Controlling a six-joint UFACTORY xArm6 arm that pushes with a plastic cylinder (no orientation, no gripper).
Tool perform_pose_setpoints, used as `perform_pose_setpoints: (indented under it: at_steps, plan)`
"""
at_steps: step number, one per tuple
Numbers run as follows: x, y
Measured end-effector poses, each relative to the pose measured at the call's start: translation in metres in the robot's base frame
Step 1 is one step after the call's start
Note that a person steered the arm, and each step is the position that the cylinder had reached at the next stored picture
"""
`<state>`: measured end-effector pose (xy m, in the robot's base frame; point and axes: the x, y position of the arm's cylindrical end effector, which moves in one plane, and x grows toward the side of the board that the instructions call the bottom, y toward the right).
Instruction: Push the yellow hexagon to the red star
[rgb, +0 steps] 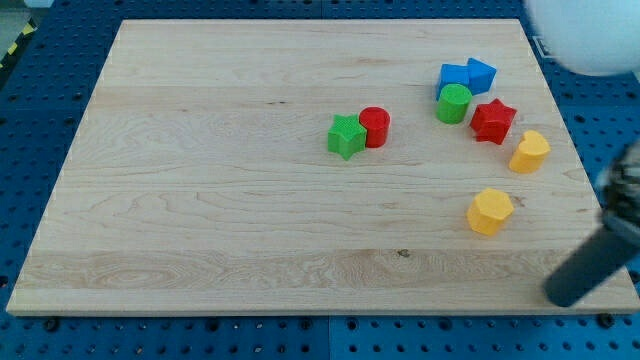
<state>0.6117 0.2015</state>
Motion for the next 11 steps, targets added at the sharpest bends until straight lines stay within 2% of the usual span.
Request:
perform_pose_setpoints:
  at_steps: [1, 3, 9, 11]
  plan:
    - [-0.034, -0.027]
    - [-0.065, -0.026]
    - [-0.11, -0.047]
    - [-0.127, -0.086]
